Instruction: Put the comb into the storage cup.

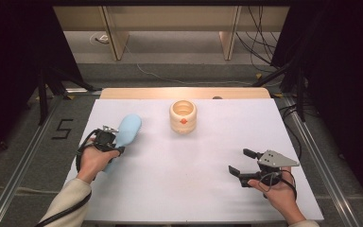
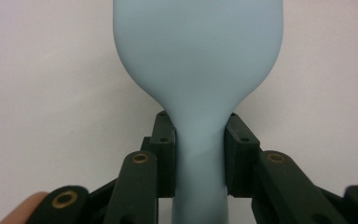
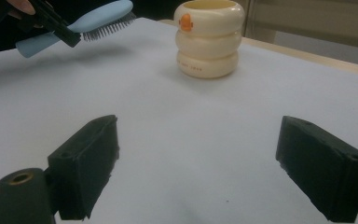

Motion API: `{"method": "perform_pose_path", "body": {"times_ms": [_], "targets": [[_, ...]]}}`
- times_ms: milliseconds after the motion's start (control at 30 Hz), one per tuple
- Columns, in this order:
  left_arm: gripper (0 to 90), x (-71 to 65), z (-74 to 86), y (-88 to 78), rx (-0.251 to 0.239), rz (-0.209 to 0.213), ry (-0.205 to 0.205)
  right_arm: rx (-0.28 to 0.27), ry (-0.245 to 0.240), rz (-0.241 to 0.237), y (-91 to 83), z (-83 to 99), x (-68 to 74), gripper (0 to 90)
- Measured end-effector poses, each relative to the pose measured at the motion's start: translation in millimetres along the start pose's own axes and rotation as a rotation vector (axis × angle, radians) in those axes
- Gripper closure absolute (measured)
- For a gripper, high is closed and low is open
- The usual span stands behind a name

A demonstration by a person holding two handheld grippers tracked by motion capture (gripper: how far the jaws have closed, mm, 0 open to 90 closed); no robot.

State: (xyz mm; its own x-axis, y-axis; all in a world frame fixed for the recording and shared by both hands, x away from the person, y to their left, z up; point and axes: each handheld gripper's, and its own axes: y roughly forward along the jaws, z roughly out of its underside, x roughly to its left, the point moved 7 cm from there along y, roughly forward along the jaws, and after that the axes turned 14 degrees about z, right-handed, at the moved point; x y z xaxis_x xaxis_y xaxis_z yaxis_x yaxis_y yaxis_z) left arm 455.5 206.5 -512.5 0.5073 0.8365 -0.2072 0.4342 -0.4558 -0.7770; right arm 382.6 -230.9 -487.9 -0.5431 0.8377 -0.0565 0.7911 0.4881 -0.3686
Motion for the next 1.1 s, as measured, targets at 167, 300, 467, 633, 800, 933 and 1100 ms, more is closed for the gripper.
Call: {"method": "perform_pose_path", "body": {"times_ms": [167, 300, 467, 633, 800, 933, 1100], "targets": [[69.1, -2.5, -2.2, -3.8, -0.033, -0.001, 0.007, 0.0, 0.002, 0.0, 0.2, 0.1, 0.0, 14.1], [69.1, -4.6, -4.8, -5.7, -0.056, -0.003, 0.016, 0.002, 0.001, -0.001, 0.1, 0.3, 0.1, 14.1], [69.1, -5.2, -7.4, -7.3, -0.096, -0.002, 0.015, 0.002, 0.001, 0.0, 0.1, 0.3, -0.1, 14.1], [69.2, -7.8, -9.0, -8.8, -0.12, -0.003, 0.022, 0.0, 0.002, 0.0, 0.2, 0.1, 0.0, 14.2], [69.2, -11.9, -12.5, -11.7, -0.143, -0.001, 0.034, 0.0, 0.0, 0.001, 0.0, 0.2, -0.2, 14.1], [69.2, -16.6, -14.1, -12.8, -0.152, 0.018, 0.038, 0.002, 0.001, 0.0, 0.0, 0.4, 0.0, 14.1], [69.2, -19.7, -17.3, -15.2, -0.176, 0.018, 0.045, 0.001, 0.002, 0.001, 0.1, 0.3, -0.2, 14.1]]}}
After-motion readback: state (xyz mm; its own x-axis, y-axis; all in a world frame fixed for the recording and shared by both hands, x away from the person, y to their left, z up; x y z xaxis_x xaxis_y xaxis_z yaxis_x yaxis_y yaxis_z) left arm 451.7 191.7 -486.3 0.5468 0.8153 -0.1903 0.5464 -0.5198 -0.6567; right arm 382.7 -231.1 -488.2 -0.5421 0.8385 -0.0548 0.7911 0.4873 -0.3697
